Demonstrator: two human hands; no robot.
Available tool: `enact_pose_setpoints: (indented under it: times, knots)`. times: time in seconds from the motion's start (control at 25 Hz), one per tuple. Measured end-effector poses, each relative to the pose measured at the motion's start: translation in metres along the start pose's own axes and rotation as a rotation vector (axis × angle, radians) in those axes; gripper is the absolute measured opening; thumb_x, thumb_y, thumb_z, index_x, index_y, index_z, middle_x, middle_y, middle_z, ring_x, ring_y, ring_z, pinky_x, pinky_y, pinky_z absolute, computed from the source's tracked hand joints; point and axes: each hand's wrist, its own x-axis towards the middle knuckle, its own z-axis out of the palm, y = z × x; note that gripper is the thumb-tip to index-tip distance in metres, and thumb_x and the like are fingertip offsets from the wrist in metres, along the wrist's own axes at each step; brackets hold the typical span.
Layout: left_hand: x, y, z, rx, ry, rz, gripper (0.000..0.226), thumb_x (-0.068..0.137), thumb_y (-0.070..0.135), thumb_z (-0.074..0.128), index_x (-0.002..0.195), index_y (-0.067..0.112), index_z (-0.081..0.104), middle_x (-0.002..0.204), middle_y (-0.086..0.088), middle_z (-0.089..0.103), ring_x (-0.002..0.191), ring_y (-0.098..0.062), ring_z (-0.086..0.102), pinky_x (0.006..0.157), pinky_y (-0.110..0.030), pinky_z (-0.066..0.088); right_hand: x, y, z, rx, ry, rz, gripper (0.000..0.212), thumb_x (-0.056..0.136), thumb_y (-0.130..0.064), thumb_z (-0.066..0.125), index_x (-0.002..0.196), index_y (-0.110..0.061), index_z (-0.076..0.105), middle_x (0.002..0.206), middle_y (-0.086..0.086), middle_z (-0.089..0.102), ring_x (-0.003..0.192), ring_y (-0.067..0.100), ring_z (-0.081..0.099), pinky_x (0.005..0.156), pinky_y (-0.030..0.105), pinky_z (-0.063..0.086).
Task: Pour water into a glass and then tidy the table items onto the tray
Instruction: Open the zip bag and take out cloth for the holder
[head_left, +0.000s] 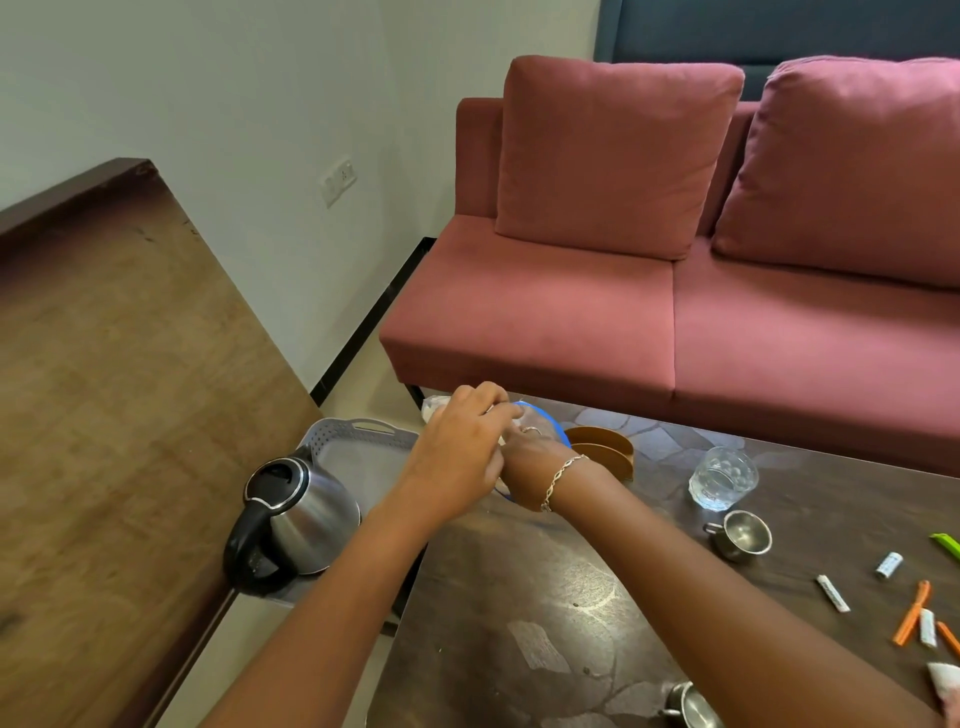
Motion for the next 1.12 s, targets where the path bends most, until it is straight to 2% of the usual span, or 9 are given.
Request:
enact_pose_setpoints:
  times: [0.12, 0.32, 0.44, 0.52, 0.68, 0.8, 0.92, 1.0, 1.12]
  knots:
    - [-0.003, -0.004, -0.001, 0.025, 0.017, -0.006, 0.036, 0.071, 0.001, 0.060, 0.106, 0.008, 0.064, 0.101, -0.008, 0.060, 0.091, -0.029, 0.056, 0.071, -0.040, 0.048, 0.001, 0.002, -0.003, 0.018, 0.070, -0.092, 0.044, 0.092, -0.002, 0.042, 0.135, 0.000, 0.035, 0.144, 0.016, 0.034, 0.132, 0.031, 0.035, 0.110, 0.037, 0.030]
    - [-0.004, -0.012, 0.000, 0.088, -0.128, -0.125, 0.030, 0.090, 0.019, 0.046, 0.118, 0.012, 0.054, 0.117, -0.003, 0.050, 0.106, -0.021, 0.046, 0.085, -0.034, 0.043, -0.014, 0.013, -0.001, 0.085, 0.179, -0.145, 0.030, 0.089, 0.000, 0.042, 0.117, -0.003, 0.053, 0.126, 0.015, 0.053, 0.113, 0.028, 0.052, 0.094, 0.033, 0.042]
    - [-0.005, -0.017, 0.004, 0.042, -0.176, -0.169, 0.028, 0.093, 0.023, 0.044, 0.115, 0.009, 0.054, 0.114, -0.005, 0.049, 0.102, -0.021, 0.046, 0.086, -0.037, 0.044, -0.021, 0.017, -0.005, 0.165, 0.346, -0.085, 0.018, 0.090, -0.013, 0.051, 0.103, -0.006, 0.062, 0.105, 0.012, 0.064, 0.091, 0.026, 0.059, 0.080, 0.034, 0.049]
    - [-0.005, -0.021, 0.005, 0.023, -0.192, -0.197, 0.025, 0.092, 0.023, 0.045, 0.108, 0.007, 0.054, 0.110, -0.006, 0.049, 0.100, -0.022, 0.047, 0.085, -0.039, 0.045, -0.025, 0.025, -0.007, 0.284, 0.489, -0.039, 0.017, 0.088, -0.020, 0.056, 0.095, -0.008, 0.066, 0.098, 0.008, 0.066, 0.085, 0.023, 0.058, 0.072, 0.029, 0.043]
    - [-0.006, -0.024, 0.005, 0.022, -0.169, -0.249, 0.025, 0.090, 0.024, 0.048, 0.108, 0.009, 0.054, 0.108, -0.005, 0.050, 0.101, -0.022, 0.047, 0.083, -0.039, 0.045, -0.035, 0.040, -0.009, 0.658, 0.721, 0.016, 0.006, 0.077, -0.006, 0.066, 0.082, -0.009, 0.068, 0.079, -0.002, 0.058, 0.065, 0.008, 0.048, 0.060, 0.009, 0.032]
    - [-0.007, -0.028, 0.005, 0.058, -0.116, -0.283, 0.031, 0.090, 0.036, 0.049, 0.105, 0.011, 0.057, 0.106, -0.002, 0.053, 0.100, -0.019, 0.050, 0.081, -0.036, 0.042, -0.037, 0.050, -0.018, 0.811, 0.856, 0.003, 0.019, 0.073, 0.008, 0.059, 0.076, -0.008, 0.070, 0.066, -0.009, 0.050, 0.056, -0.003, 0.047, 0.060, 0.003, 0.035]
    - [-0.007, -0.033, 0.002, 0.044, -0.111, -0.273, 0.046, 0.081, 0.054, 0.056, 0.099, 0.012, 0.059, 0.099, 0.000, 0.054, 0.093, -0.016, 0.050, 0.080, -0.037, 0.045, -0.043, 0.064, -0.037, 0.925, 0.977, 0.060, 0.027, 0.074, 0.012, 0.055, 0.082, -0.005, 0.074, 0.073, -0.008, 0.062, 0.060, -0.013, 0.052, 0.061, -0.001, 0.035]
    - [-0.007, -0.034, 0.001, 0.089, -0.146, -0.262, 0.039, 0.081, 0.043, 0.062, 0.100, 0.009, 0.058, 0.101, -0.003, 0.053, 0.095, -0.020, 0.051, 0.080, -0.037, 0.044, -0.049, 0.075, -0.050, 0.926, 1.098, 0.117, 0.025, 0.076, 0.009, 0.056, 0.088, -0.005, 0.073, 0.082, -0.004, 0.062, 0.060, -0.008, 0.051, 0.063, -0.001, 0.036]
    - [-0.011, -0.032, -0.001, -0.010, -0.029, -0.257, 0.012, 0.085, 0.012, 0.059, 0.095, 0.005, 0.058, 0.098, -0.009, 0.057, 0.089, -0.028, 0.056, 0.072, -0.037, 0.043, -0.055, 0.092, -0.063, 0.867, 1.270, 0.188, 0.024, 0.078, 0.005, 0.058, 0.096, -0.005, 0.070, 0.094, -0.002, 0.063, 0.073, 0.003, 0.052, 0.069, -0.001, 0.036]
